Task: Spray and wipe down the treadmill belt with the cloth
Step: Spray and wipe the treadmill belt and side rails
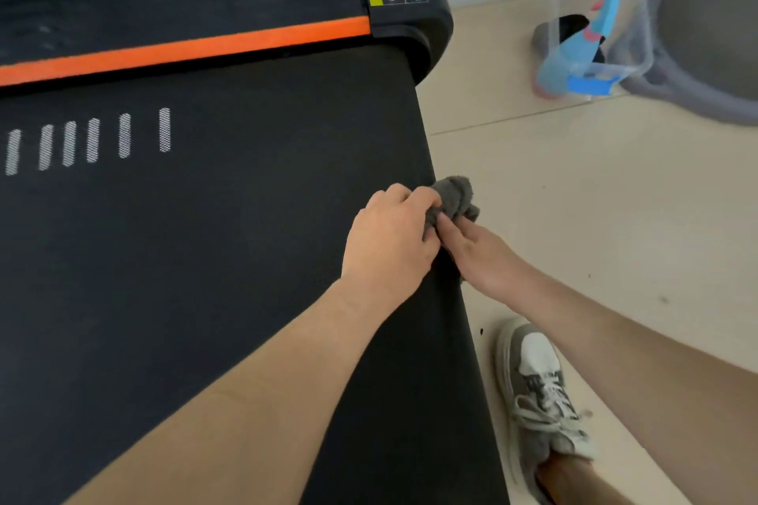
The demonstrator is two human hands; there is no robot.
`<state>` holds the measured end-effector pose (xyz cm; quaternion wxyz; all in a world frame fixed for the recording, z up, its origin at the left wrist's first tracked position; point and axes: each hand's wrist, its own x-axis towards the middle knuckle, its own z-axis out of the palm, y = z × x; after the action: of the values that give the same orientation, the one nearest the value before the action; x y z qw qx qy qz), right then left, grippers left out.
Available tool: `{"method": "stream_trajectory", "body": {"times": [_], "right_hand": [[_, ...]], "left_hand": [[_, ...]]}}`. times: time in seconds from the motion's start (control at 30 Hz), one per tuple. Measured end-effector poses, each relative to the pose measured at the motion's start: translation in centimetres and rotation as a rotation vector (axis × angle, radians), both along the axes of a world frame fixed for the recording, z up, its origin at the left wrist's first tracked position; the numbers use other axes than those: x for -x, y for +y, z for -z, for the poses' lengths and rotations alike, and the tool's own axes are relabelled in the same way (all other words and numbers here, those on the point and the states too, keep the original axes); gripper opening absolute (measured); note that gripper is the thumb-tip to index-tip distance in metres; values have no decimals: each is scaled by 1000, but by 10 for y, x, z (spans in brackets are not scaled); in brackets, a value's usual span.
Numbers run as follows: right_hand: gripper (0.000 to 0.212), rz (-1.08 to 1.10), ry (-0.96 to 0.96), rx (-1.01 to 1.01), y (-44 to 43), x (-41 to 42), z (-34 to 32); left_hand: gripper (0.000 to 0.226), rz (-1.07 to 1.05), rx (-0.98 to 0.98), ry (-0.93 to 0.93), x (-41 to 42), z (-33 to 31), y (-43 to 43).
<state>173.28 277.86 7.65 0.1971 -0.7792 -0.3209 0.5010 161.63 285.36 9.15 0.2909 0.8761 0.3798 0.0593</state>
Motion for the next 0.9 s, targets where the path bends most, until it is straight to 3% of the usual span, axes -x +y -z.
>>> {"method": "stream_trajectory", "body": {"times": [0.1, 0.23, 0.3, 0.37, 0.47, 0.6, 0.7, 0.8, 0.9], "right_hand": [[17, -12, -2, -20, -15, -4, -7], [41, 52, -49, -119, -13, -15, -24], [43, 54, -177, -192, 5, -21, -38], [49, 60, -326, -285, 34, -30, -54], [45, 99, -506, -455, 81, -51, -76], [43, 206, -587, -681, 124, -74, -112], [45, 263, -693, -804, 127, -86, -126], [40, 160, -764, -797, 100, -84, -110], [42, -5, -727, -606, 58, -64, -66]], "left_hand": [[28, -193, 170, -124, -2, -9, -7], [38, -591, 728, -379, -2, -28, 14], [49, -601, 842, -335, 0, -39, 36], [53, -507, 762, -236, 3, -55, 60], [31, -493, 433, -117, 0, -76, 95], [33, -646, 100, -315, -12, -110, 132], [41, -628, -219, -394, -8, -134, 147], [41, -509, -406, -300, 13, -126, 137], [33, -345, -481, -193, 49, -81, 110]]}}
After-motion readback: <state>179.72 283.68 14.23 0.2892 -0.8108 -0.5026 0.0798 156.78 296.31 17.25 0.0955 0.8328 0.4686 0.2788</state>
